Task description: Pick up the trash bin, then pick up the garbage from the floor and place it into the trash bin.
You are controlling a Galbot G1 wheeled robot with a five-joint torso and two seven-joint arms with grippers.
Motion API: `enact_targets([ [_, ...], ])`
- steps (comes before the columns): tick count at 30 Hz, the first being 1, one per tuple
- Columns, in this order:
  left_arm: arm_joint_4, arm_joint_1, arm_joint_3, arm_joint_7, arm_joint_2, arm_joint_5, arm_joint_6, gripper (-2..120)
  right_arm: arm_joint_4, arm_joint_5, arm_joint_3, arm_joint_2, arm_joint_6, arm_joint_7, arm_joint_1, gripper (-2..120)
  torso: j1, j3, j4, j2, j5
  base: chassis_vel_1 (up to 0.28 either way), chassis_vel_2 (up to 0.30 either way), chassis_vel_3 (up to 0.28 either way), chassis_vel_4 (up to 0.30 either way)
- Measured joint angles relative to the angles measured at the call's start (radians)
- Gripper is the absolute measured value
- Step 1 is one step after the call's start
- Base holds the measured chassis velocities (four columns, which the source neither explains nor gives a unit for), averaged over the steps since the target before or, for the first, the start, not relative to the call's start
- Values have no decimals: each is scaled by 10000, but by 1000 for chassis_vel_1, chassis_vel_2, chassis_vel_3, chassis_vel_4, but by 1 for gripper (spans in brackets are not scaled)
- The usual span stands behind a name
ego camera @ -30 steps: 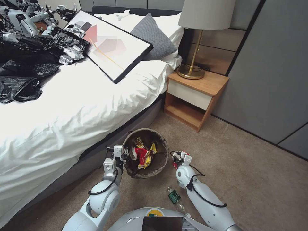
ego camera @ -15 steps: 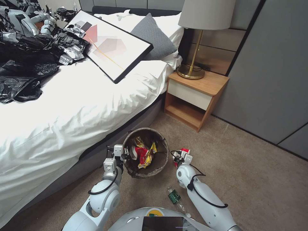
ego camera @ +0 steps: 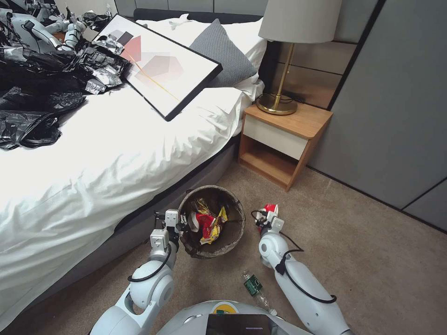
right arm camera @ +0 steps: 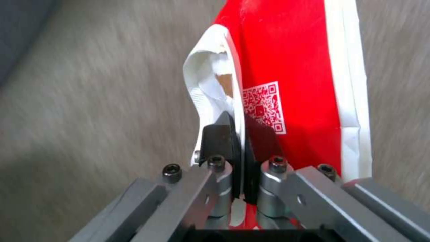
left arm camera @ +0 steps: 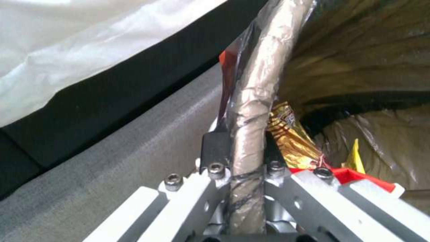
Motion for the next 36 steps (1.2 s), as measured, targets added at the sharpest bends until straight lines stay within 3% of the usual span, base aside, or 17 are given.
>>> enact_targets([
  [10, 1, 75, 50, 4, 14, 31, 6, 0, 3141, -1200, 892, -584, 211, 113, -401, 0, 0, -1, 2, 1, -2, 0, 0, 0, 0],
  [21, 11, 125, 76, 8, 47, 64, 7, 0, 4850, -1798, 1242, -1241, 607, -358, -813, 0, 0, 0, 2, 1, -3, 0, 0, 0, 0],
  [23, 23, 127, 97, 10, 63, 71, 15, 0, 5673, -2091, 1343, -1667, 925, -803, -1101, 0, -1, -1, 0, 0, 0, 0, 0, 0, 0],
  [27, 37, 127, 112, 10, 69, 76, 17, 0, 6078, -2264, 1357, -1914, 1136, -1094, -1257, 0, -1, -1, 1, 1, 0, 0, 0, 0, 0],
  [29, 65, 141, 136, 12, 78, 103, 19, 0, 6795, -2534, 1294, -2458, 1586, -1756, -1592, 0, -1, -1, 1, 0, -1, 0, 0, 0, 0],
  [30, 75, 151, 154, 16, 68, 134, 20, 0, 7229, -2737, 1086, -2880, 1962, -2314, -1814, 0, -1, -1, 1, 0, 0, 0, 0, 0, 0],
  [36, 79, 145, 173, 18, 67, 175, 30, 0, 7790, -2940, 303, -3742, 2828, -3609, -2034, 0, -1, -1, 2, 0, 1, 0, 0, 0, 0],
])
